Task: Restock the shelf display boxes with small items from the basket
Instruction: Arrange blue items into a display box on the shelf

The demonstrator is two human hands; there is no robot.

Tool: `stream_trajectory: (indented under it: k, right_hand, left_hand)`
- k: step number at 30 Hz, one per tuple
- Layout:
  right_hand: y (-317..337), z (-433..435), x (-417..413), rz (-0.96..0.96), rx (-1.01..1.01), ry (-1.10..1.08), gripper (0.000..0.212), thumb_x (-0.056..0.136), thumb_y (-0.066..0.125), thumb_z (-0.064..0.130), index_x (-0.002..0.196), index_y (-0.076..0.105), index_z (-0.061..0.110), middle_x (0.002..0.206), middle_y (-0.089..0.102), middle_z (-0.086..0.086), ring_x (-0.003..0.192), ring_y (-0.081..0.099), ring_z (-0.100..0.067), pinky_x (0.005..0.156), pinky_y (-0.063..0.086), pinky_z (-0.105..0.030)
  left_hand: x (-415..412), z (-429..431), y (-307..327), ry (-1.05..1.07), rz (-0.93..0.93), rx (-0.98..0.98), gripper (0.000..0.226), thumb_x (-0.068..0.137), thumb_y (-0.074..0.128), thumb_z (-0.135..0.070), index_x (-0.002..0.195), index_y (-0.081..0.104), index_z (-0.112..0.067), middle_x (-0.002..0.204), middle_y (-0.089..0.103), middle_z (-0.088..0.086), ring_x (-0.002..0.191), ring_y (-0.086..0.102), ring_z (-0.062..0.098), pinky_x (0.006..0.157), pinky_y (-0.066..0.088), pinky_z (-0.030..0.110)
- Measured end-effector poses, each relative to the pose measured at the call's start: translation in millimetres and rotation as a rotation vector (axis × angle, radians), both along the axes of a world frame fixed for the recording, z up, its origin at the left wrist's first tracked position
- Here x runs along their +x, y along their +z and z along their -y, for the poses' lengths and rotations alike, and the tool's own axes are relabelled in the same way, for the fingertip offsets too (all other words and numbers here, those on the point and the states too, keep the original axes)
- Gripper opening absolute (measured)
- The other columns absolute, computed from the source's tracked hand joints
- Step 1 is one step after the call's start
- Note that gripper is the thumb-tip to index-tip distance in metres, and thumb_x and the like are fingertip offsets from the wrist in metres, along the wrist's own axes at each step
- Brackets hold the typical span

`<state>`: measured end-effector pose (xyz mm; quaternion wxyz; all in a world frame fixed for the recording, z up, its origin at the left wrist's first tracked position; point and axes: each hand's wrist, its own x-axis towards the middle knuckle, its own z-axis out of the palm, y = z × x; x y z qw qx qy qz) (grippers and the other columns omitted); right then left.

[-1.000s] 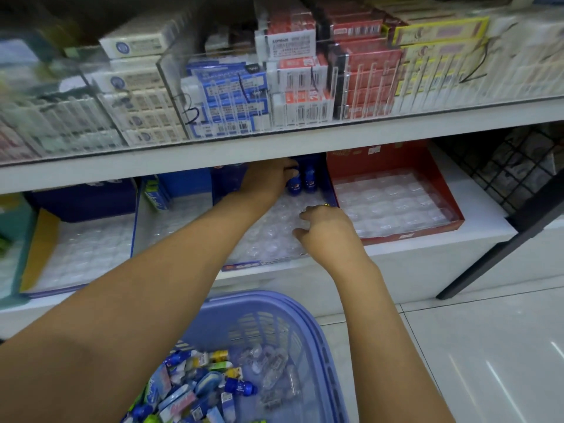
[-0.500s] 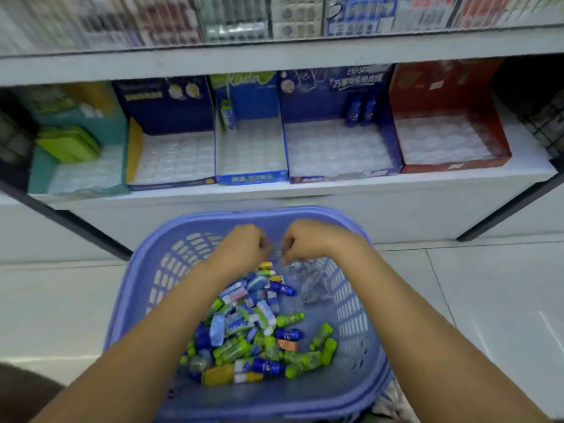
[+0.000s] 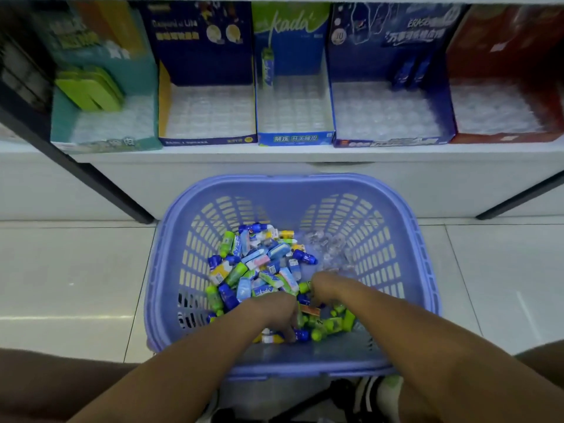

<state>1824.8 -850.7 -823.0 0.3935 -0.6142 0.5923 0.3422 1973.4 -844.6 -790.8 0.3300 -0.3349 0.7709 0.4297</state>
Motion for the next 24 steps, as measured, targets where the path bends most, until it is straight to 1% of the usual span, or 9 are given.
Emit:
stream_trajectory:
  k: [2, 5, 7, 10, 12, 15, 18, 21, 24]
  right_hand:
    - [-4.8, 0.4, 0.8, -0.017, -0.026, 0.044, 0.039, 0.084, 0.067, 0.035, 0.108, 0.067, 0.004, 0.082, 0.06, -0.012, 0.088, 0.058, -0.026, 0.08, 0.046, -0.033]
    - [-7.0, 3.1, -1.1, -0.01, -0.07, 0.06, 0.043, 0.077, 0.074, 0.035, 0.105, 0.066, 0.003, 0.064, 0.042, -0.004, 0.078, 0.049, -0.023, 0.07, 0.039, -0.03]
    - [-7.1, 4.0, -1.6, -0.004, -0.08, 0.076, 0.044, 0.075, 0.075, 0.037, 0.103, 0.067, 0.003, 0.062, 0.041, -0.004, 0.07, 0.045, -0.021, 0.065, 0.038, -0.029]
    - [-4.5, 5.0, -1.0, 0.011, -0.028, 0.049, 0.038, 0.08, 0.071, 0.033, 0.108, 0.065, 0.008, 0.096, 0.062, -0.015, 0.079, 0.049, -0.02, 0.079, 0.044, -0.031]
    - [6.8, 11.8, -2.7, 0.052, -0.017, -0.024, 0.031, 0.081, 0.068, 0.033, 0.099, 0.066, 0.008, 0.099, 0.063, -0.014, 0.081, 0.055, -0.024, 0.077, 0.047, -0.033]
    - [40.9, 37.3, -11.2, 0.213, -0.016, -0.225, 0.025, 0.083, 0.064, 0.031, 0.068, 0.057, 0.012, 0.068, 0.059, -0.006, 0.055, 0.053, -0.019, 0.055, 0.042, -0.023]
    - [97.1, 66.4, -28.8, 0.373, -0.132, -0.394, 0.03, 0.087, 0.059, 0.028, 0.061, 0.055, 0.014, 0.038, 0.054, 0.006, 0.032, 0.048, -0.004, 0.039, 0.038, -0.011]
    - [150.4, 81.4, -58.3, 0.582, -0.32, -0.57, 0.028, 0.092, 0.055, 0.026, 0.07, 0.061, 0.01, 0.055, 0.062, -0.002, 0.048, 0.057, -0.009, 0.055, 0.048, -0.02]
    - [188.2, 84.2, -75.9, 0.996, -0.378, -1.076, 0.022, 0.097, 0.049, 0.024, 0.095, 0.06, 0.005, 0.075, 0.064, -0.014, 0.061, 0.064, -0.019, 0.059, 0.056, -0.025]
  left_hand:
    - [-2.5, 2.0, 0.0, -0.012, 0.033, 0.013, 0.033, 0.076, 0.076, -0.03, 0.095, 0.07, -0.003, 0.098, 0.07, 0.015, 0.082, 0.062, 0.025, 0.068, 0.046, 0.035]
    - [-3.9, 9.7, 4.6, 0.051, 0.062, 0.024, 0.037, 0.077, 0.075, -0.034, 0.095, 0.07, -0.002, 0.09, 0.065, 0.014, 0.081, 0.059, 0.024, 0.071, 0.049, 0.038]
    - [-2.2, 21.2, 13.1, 0.146, 0.021, 0.084, 0.03, 0.079, 0.074, -0.033, 0.087, 0.071, -0.003, 0.084, 0.065, 0.015, 0.073, 0.057, 0.02, 0.069, 0.048, 0.034]
    - [7.7, 44.6, 35.9, 0.381, -0.112, 0.187, 0.022, 0.08, 0.074, -0.023, 0.096, 0.072, -0.007, 0.084, 0.072, 0.006, 0.069, 0.066, 0.009, 0.068, 0.054, 0.02]
    - [16.0, 61.0, 55.7, 0.54, -0.213, 0.211, 0.027, 0.082, 0.073, -0.017, 0.106, 0.07, -0.006, 0.082, 0.072, 0.001, 0.07, 0.068, 0.005, 0.064, 0.052, 0.013]
    - [25.6, 84.2, 88.0, 0.791, -0.375, 0.24, 0.029, 0.084, 0.068, -0.01, 0.113, 0.066, -0.004, 0.103, 0.07, 0.014, 0.092, 0.068, 0.02, 0.077, 0.057, 0.021]
    - [26.3, 101.6, 126.1, 0.897, -0.527, 0.202, 0.023, 0.088, 0.062, -0.006, 0.111, 0.066, -0.007, 0.102, 0.069, 0.013, 0.089, 0.067, 0.017, 0.074, 0.056, 0.019]
    - [13.8, 111.2, 161.4, 1.022, -0.68, 0.12, 0.012, 0.086, 0.063, -0.004, 0.097, 0.067, -0.009, 0.088, 0.068, 0.013, 0.07, 0.067, 0.01, 0.065, 0.055, 0.016]
    - [-12.2, 115.5, 186.6, 1.176, -0.874, 0.107, 0.011, 0.083, 0.065, -0.002, 0.094, 0.064, -0.006, 0.082, 0.068, 0.01, 0.066, 0.068, 0.011, 0.064, 0.055, 0.017]
